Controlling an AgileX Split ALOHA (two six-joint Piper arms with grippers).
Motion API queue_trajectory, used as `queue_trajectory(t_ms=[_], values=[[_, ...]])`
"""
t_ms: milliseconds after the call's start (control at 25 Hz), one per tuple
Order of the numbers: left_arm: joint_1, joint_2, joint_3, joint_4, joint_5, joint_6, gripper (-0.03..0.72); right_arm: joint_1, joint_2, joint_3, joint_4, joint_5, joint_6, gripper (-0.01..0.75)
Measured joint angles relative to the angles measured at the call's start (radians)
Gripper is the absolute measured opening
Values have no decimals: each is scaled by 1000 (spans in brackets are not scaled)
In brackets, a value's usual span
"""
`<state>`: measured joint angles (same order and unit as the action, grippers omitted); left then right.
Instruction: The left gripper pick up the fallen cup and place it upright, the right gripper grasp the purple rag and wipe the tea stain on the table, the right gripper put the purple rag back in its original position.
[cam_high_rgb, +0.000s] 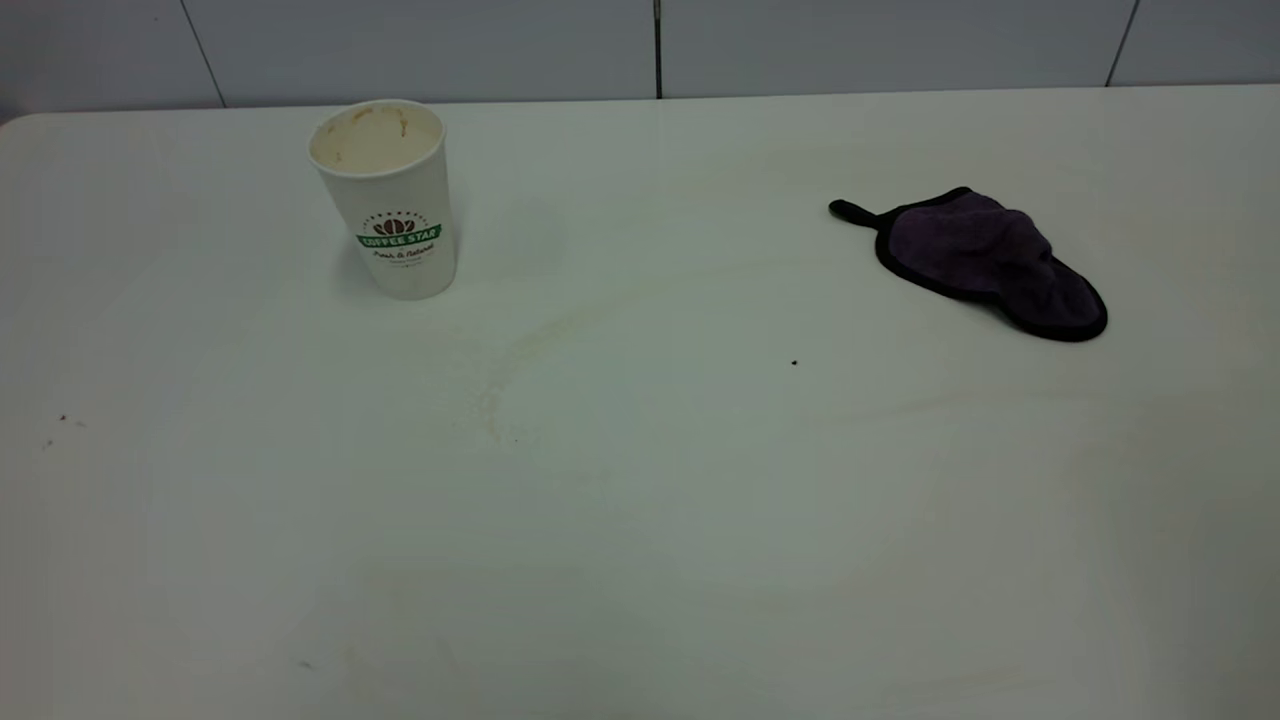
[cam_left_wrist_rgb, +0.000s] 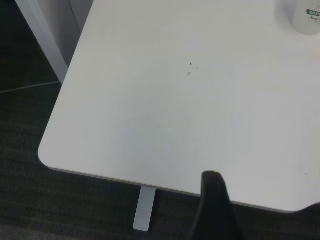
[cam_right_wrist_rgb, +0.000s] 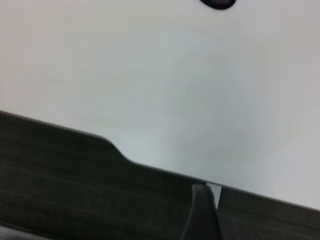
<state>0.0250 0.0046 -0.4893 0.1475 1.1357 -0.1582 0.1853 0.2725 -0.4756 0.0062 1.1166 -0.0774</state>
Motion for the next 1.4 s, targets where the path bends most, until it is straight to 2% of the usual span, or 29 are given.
queue_trajectory(t_ms=[600,720,1080,1400], values=[[0,0,0,0,0,-2,566,-1,-25,0,0,0,0,406],[0,0,0,0,0,-2,566,-35,-49,0,0,0,0,365],[0,0,0,0,0,-2,566,-226,-257,0,-6,1,7,263],[0,0,0,0,0,-2,566,-258,-289,0,-6,5,8,233]])
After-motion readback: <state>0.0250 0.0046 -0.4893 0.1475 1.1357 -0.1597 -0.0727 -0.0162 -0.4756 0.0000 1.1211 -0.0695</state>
